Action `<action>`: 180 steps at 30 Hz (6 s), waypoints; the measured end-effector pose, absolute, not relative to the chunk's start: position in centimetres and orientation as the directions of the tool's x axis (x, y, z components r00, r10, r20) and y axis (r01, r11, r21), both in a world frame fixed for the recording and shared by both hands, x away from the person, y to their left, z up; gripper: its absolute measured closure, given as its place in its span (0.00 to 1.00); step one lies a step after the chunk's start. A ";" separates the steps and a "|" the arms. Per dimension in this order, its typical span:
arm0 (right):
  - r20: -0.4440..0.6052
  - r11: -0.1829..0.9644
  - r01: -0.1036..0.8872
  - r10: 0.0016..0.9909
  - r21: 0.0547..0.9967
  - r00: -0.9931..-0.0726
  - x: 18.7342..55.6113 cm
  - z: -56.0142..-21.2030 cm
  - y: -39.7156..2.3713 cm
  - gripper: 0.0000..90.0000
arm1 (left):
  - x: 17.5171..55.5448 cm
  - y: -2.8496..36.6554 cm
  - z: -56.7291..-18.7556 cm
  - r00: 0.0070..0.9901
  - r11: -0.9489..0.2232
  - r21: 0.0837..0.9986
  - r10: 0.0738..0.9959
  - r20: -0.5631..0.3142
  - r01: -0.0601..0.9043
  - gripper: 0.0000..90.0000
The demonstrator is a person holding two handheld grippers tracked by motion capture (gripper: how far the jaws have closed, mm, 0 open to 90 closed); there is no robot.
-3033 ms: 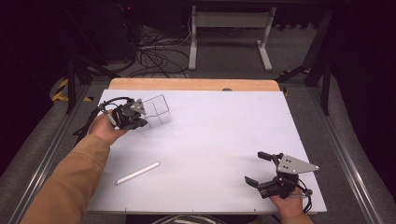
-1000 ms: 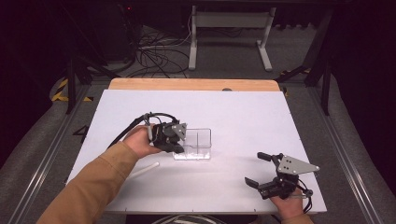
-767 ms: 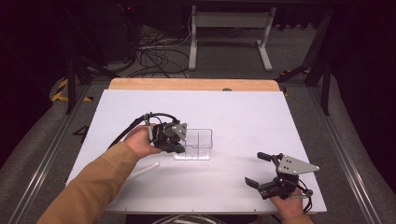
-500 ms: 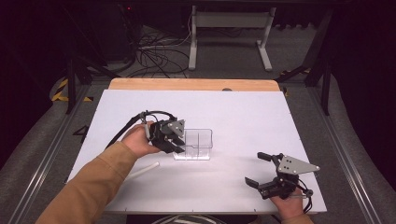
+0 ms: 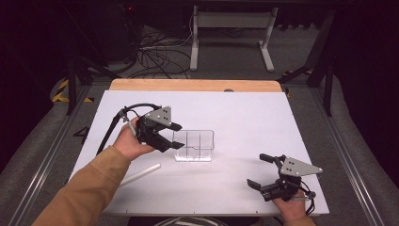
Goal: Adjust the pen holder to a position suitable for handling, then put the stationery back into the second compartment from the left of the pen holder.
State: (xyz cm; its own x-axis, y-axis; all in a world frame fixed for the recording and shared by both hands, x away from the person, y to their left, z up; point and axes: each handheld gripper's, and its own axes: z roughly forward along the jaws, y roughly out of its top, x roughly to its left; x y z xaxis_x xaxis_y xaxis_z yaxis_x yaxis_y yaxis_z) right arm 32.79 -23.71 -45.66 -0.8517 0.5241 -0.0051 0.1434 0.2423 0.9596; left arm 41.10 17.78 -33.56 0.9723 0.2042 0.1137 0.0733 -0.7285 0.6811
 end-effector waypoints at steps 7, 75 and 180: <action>-0.006 0.244 0.143 0.523 0.959 -0.852 32.7 -45.7 -23.7 0.01 | 41.1 18.4 -33.1 0.968 -0.695 0.713 0.233 0.097 0.096 0.30; 0.001 0.239 0.148 0.524 0.960 -0.852 32.3 -45.7 -23.8 0.01 | 34.3 26.2 -39.1 0.837 -0.547 0.752 0.547 -0.011 0.367 0.10; 0.005 0.252 0.153 0.505 0.956 -0.863 32.3 -45.8 -23.7 0.01 | 35.5 23.1 -43.6 0.844 -0.843 0.232 0.521 0.131 0.485 0.88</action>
State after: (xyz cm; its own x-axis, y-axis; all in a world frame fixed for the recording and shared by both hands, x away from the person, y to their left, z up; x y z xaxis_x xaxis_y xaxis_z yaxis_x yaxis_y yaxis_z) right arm 32.34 -23.71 -45.84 -0.8630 0.5052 0.0053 0.1531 0.2516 0.9556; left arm 35.48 23.06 -43.64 0.8435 0.5209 0.1308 0.4847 -0.8433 0.2321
